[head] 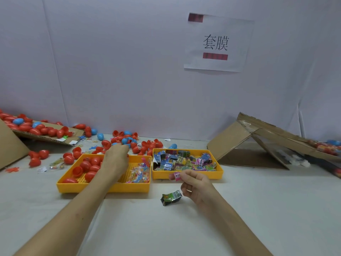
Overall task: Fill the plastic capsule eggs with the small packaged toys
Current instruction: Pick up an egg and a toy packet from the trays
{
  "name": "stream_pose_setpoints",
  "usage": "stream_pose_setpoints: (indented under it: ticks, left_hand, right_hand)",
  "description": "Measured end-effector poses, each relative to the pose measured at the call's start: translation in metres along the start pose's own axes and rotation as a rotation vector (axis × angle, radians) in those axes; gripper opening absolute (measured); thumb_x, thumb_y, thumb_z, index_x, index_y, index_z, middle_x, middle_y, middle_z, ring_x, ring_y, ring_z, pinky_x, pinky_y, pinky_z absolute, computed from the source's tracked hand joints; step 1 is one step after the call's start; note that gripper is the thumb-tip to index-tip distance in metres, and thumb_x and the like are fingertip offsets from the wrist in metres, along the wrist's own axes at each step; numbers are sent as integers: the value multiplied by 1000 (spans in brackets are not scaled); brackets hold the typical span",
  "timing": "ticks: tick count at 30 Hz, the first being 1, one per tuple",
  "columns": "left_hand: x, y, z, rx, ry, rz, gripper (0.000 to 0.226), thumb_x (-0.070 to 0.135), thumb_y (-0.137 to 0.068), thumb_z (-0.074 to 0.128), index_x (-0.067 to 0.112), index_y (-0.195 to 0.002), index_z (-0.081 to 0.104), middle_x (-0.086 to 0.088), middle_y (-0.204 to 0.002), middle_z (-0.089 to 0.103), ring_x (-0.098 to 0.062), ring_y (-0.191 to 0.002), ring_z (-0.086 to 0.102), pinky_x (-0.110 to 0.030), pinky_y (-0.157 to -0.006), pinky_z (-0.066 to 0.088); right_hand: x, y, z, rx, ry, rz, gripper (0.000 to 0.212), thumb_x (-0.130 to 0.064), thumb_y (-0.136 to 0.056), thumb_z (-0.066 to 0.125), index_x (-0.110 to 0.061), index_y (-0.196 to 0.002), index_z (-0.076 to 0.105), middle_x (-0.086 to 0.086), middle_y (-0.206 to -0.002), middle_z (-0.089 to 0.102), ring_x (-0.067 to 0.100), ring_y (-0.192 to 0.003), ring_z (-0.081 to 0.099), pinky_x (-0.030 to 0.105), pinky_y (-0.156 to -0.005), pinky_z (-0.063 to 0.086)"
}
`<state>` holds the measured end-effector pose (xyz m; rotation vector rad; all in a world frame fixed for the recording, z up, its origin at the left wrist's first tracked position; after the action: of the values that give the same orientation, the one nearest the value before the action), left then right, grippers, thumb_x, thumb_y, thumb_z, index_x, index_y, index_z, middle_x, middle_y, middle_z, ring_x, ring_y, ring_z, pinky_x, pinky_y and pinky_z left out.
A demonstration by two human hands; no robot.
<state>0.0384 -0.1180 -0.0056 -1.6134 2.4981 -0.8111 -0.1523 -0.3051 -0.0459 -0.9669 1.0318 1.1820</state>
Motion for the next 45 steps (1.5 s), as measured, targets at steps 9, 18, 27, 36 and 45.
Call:
stream_pose_setpoints:
  ticks: [9,18,27,36,45]
  left_hand:
    - [85,81,-19,-244,1488,-254,26,19,-86,75,11,-109,68,-13,-105,74,-24,-90,76,-26,-73,60]
    - [98,111,-2,-288,1712,-374,34,26,-82,72,6,-110,70,-12,-99,77,-29,-95,75,-25,-75,61]
    - [101,116,2,-349,1778,-396,52,32,-71,80,3,-113,67,-18,-104,75,-31,-95,75,-26,-74,60]
    - [103,121,0,-402,1800,-392,42,31,-79,74,12,-116,70,-12,-105,77,-27,-98,75,-25,-74,60]
    - [101,123,0,-384,1661,-406,17,37,-86,69,28,-96,80,-8,-92,77,-20,-84,75,-24,-70,58]
  right_hand:
    - [-12,2,-14,155,-97,-115,28,-38,-56,89,-21,-74,75,3,-77,66,13,-54,54,22,-57,45]
    - [-16,4,-17,199,-14,-173,14,-30,-73,82,-19,-78,74,6,-76,63,15,-59,56,25,-59,44]
    - [-18,7,-12,199,67,-190,29,-31,-71,80,-10,-87,70,5,-73,66,16,-62,59,22,-57,45]
    - [-17,7,-8,160,130,-208,26,-34,-72,80,-14,-87,74,11,-79,69,18,-66,64,23,-57,47]
    - [-16,5,-9,194,206,-222,33,-28,-78,76,-7,-102,72,11,-82,74,20,-66,67,24,-57,48]
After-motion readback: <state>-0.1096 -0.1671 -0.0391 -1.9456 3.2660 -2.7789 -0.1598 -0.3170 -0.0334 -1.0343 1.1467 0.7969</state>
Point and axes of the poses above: each hand's wrist, its own y-axis away from the middle knuckle, its own z-axis out of the palm, x = y × z, the point moved 7 cm from there along -y, towards the middle knuckle
